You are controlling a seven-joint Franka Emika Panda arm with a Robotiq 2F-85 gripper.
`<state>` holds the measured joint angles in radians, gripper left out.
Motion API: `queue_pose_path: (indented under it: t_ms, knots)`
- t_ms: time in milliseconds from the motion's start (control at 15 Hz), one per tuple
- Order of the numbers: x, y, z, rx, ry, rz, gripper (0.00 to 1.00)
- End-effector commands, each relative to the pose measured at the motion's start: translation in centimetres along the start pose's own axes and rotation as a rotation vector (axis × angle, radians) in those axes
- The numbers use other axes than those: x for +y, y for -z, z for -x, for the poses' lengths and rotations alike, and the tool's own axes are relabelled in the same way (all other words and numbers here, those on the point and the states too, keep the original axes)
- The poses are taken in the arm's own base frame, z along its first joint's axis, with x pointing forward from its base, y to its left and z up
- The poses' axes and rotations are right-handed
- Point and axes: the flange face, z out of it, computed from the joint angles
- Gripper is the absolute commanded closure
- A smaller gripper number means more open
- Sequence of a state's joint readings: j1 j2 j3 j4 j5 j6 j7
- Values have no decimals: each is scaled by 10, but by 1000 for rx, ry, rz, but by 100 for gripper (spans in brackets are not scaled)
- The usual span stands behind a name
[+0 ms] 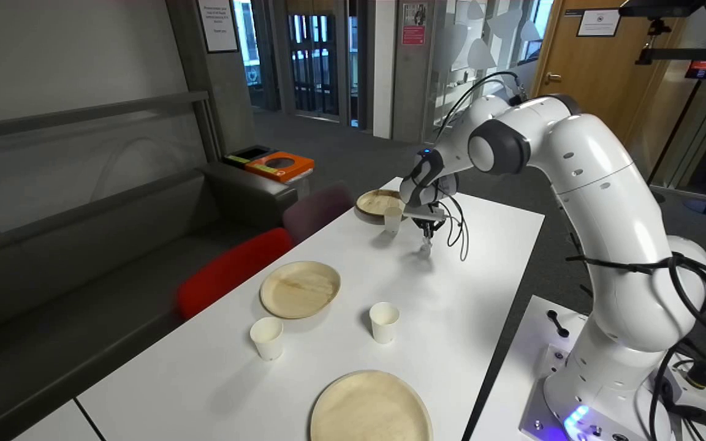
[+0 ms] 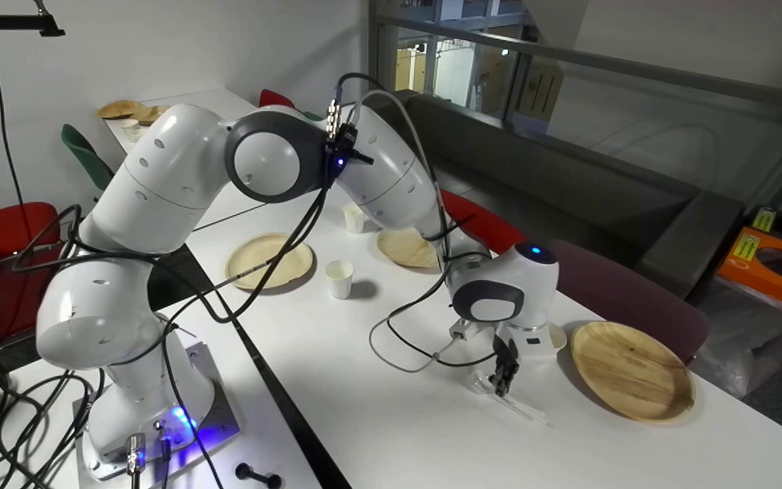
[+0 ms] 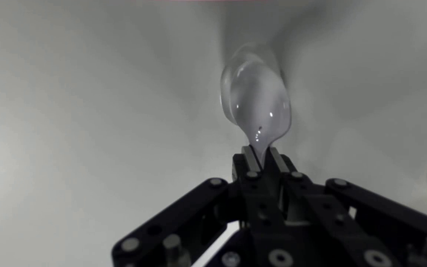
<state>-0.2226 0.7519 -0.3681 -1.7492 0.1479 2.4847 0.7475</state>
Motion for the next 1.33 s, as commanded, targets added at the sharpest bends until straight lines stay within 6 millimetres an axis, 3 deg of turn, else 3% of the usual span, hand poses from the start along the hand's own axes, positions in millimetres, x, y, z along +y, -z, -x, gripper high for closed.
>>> queue_pose_path:
  t_ms: [0,333,533,733,1067,1267]
  knots:
    - [12,23,0,20,24,-24,96]
    - [21,51,5,42,79,-70,97]
    - [30,70,23,-1,85,-80,97]
    - [38,84,53,-55,10,-69,97]
    - [45,97,115,-109,-275,-94,97]
    - [46,105,139,-140,-420,-126,97]
